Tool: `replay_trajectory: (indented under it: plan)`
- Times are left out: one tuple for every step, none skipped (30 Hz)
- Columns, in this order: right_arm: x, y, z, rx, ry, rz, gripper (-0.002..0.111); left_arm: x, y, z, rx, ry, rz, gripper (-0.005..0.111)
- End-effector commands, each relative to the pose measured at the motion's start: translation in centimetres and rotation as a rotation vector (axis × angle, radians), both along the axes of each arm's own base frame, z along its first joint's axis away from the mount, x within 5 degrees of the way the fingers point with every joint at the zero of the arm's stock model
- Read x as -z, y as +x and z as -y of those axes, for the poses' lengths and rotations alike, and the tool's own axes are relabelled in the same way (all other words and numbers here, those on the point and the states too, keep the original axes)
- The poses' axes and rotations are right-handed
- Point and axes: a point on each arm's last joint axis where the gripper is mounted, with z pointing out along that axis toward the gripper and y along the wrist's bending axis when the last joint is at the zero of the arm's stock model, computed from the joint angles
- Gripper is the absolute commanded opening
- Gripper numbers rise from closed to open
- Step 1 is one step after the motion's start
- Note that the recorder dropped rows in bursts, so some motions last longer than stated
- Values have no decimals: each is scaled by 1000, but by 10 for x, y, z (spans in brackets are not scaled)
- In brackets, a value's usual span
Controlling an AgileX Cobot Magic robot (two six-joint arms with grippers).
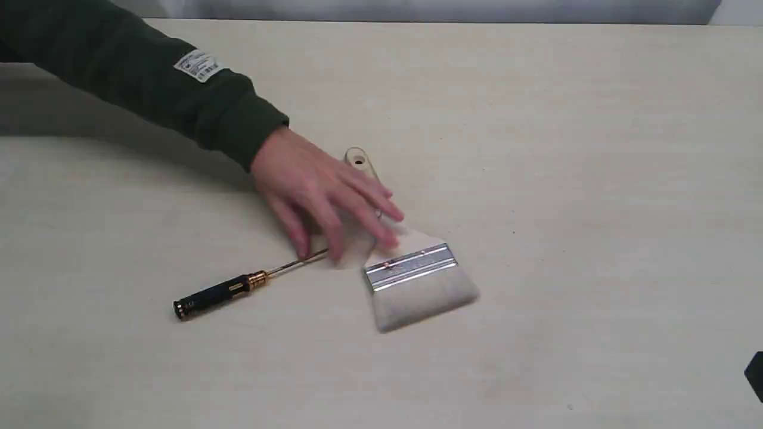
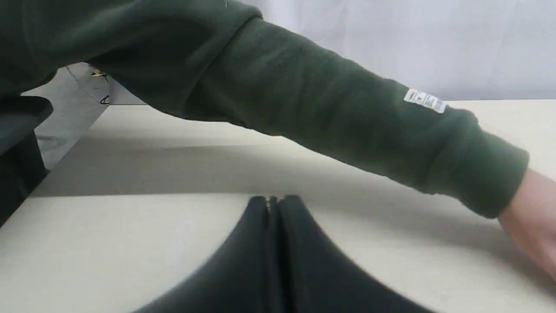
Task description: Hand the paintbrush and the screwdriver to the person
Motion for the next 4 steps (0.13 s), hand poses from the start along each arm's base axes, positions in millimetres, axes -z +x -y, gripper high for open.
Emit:
replay_trajectory:
  plan:
    - [1,0,0,7,-4,0,10,0,0,1,9,-2,11,0]
    - [1,0,0,7,-4,0,10,0,0,1,9,-2,11,0]
    - [1,0,0,7,-4,0,10,0,0,1,9,-2,11,0]
    - [1,0,0,7,-4,0,10,0,0,1,9,-2,11,0]
